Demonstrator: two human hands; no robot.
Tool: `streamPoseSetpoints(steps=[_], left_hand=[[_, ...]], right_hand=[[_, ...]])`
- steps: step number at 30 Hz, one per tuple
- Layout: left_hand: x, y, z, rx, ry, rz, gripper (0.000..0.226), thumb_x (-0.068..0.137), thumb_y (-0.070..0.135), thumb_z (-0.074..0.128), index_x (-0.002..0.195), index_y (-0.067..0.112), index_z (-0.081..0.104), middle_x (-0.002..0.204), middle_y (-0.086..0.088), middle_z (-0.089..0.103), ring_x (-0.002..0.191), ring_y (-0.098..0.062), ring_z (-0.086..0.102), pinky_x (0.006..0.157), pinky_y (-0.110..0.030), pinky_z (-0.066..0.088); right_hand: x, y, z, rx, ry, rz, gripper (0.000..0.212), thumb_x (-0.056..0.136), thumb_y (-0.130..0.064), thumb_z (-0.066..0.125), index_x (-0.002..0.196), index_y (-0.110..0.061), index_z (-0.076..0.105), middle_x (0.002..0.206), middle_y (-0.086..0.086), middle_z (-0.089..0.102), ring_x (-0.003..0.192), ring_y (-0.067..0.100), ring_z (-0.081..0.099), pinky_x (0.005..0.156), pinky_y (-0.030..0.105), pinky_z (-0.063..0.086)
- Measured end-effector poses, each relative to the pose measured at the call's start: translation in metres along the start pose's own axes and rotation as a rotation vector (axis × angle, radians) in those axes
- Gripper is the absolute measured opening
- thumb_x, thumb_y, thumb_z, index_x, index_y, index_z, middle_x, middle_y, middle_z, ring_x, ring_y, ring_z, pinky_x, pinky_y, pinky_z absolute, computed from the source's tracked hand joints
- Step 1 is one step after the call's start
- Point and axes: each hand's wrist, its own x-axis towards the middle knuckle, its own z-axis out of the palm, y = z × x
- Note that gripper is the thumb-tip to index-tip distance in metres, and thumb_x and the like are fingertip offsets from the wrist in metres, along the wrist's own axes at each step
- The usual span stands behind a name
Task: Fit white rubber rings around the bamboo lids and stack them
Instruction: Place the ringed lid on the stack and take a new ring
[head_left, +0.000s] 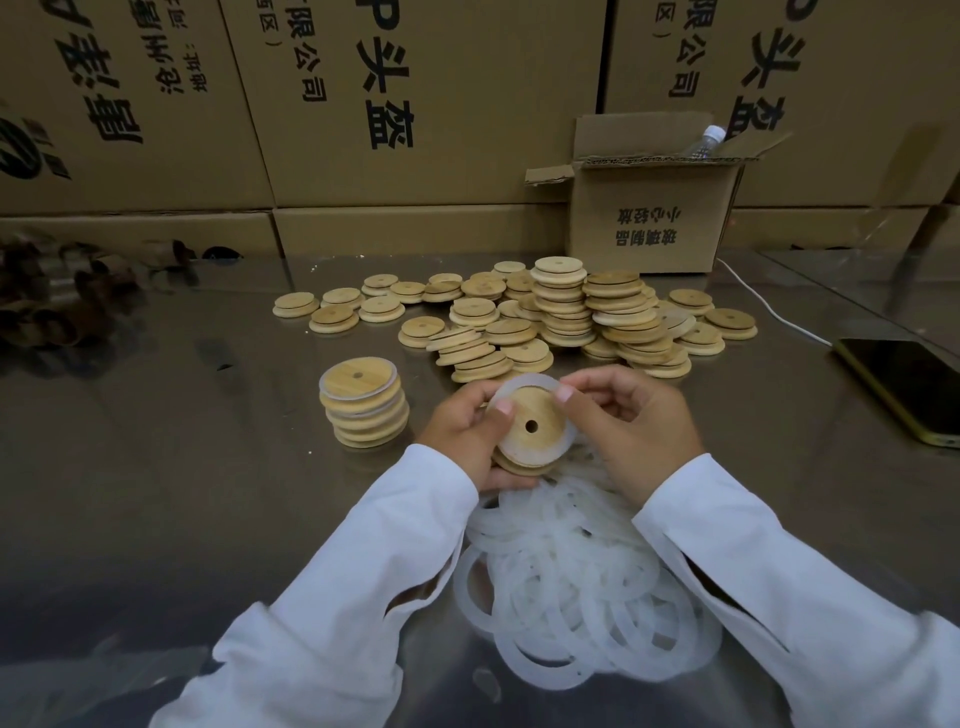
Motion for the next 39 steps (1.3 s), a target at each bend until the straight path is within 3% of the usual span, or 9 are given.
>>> streamPoseSetpoints(steps=[6,11,17,25,30,36,39], left_hand=[[0.000,0.001,0.001,-0.008,-0.010,-0.043,0.021,0.098,0.012,0.037,0.111,0.014,0.053,0.126,-0.022,0.050,0.110,-0.042,0.054,0.068,-0.043,0.053],[-0.001,0.002,0.001,0.021,-0.004,-0.002,0.021,0.098,0.010,0.036,0.108,0.015,0.054,0.124,-0.023,0.052,0.109,-0.041,0.055,0.074,-0.048,0.053],[-0.002,0.002,0.001,0.078,-0.014,0.064,0.022,0.098,0.008,0.036,0.106,0.017,0.055,0.114,-0.019,0.054,0.106,-0.037,0.057,0.068,-0.040,0.057],[-0.001,0.003,-0.002,0.057,0.039,0.079,0.028,0.097,0.006,0.036,0.118,0.008,0.055,0.121,-0.024,0.053,0.110,-0.041,0.054,0.074,-0.049,0.054],[-0.003,0.004,-0.001,-0.009,0.068,0.095,0.026,0.098,0.006,0.035,0.112,0.008,0.056,0.115,-0.024,0.056,0.105,-0.040,0.056,0.066,-0.044,0.055],[-0.005,0.007,0.000,-0.094,0.088,0.118,0.027,0.098,0.006,0.034,0.113,0.006,0.057,0.116,-0.027,0.057,0.106,-0.042,0.057,0.069,-0.049,0.055],[-0.005,0.006,-0.001,-0.139,0.078,0.136,0.026,0.098,0.006,0.034,0.106,0.009,0.059,0.111,-0.024,0.059,0.100,-0.040,0.059,0.065,-0.045,0.058]], right_hand=[[0.001,0.002,0.000,-0.037,0.020,0.038,0.013,0.080,-0.012,0.067,0.071,-0.020,0.067,0.069,-0.004,0.063,0.068,0.007,0.055,0.066,0.014,0.046],[0.001,0.001,0.000,-0.019,0.048,0.048,0.013,0.080,-0.013,0.068,0.070,-0.020,0.067,0.070,-0.003,0.063,0.067,0.008,0.055,0.062,0.010,0.045],[0.002,-0.002,-0.001,0.027,0.093,0.057,0.021,0.079,-0.010,0.069,0.063,-0.023,0.066,0.071,0.002,0.066,0.072,0.015,0.060,0.068,0.019,0.049],[0.000,-0.003,0.000,0.026,0.086,0.057,0.022,0.079,-0.010,0.068,0.062,-0.025,0.066,0.079,0.011,0.068,0.077,0.023,0.062,0.071,0.028,0.053],[0.000,-0.005,0.000,0.030,0.038,0.047,0.023,0.081,-0.010,0.066,0.063,-0.024,0.065,0.073,0.004,0.065,0.074,0.018,0.060,0.062,0.018,0.051],[-0.001,-0.009,-0.001,0.043,0.011,0.027,0.017,0.081,-0.008,0.065,0.068,-0.018,0.066,0.071,0.001,0.065,0.073,0.015,0.060,0.070,0.023,0.052],[-0.002,-0.013,0.000,0.048,0.006,0.004,0.017,0.082,-0.007,0.064,0.068,-0.016,0.065,0.069,-0.001,0.064,0.070,0.012,0.059,0.073,0.023,0.050]])
